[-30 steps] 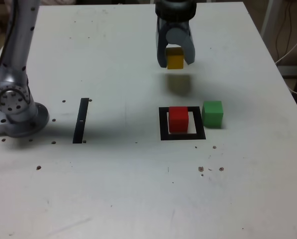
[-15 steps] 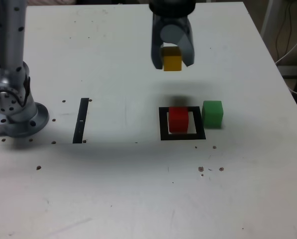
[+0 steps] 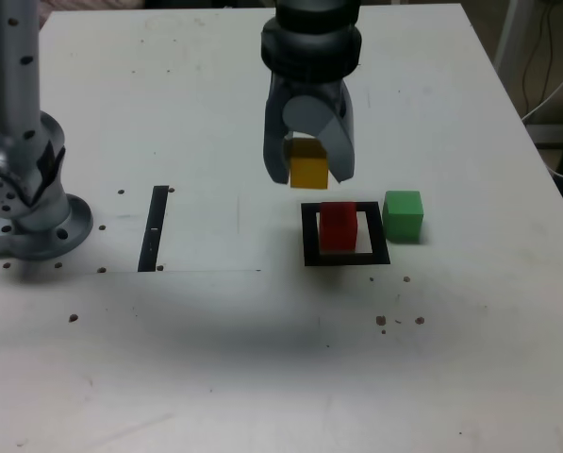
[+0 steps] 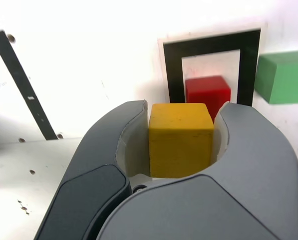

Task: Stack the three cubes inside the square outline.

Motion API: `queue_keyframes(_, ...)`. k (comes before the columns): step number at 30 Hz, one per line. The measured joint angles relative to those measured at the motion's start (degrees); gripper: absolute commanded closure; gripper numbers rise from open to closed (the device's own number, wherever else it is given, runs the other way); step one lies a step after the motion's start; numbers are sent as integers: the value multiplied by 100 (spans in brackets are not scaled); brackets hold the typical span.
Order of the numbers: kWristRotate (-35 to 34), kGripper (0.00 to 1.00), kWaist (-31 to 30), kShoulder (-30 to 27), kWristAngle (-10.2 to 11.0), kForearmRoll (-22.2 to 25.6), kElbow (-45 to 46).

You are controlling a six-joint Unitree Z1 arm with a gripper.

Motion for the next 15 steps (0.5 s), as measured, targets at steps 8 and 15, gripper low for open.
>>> queue_keyframes(8,-69,78,-65,51,-86,-163,77)
queue_keyframes(15,-75,78,-65,352,-151,-128,7)
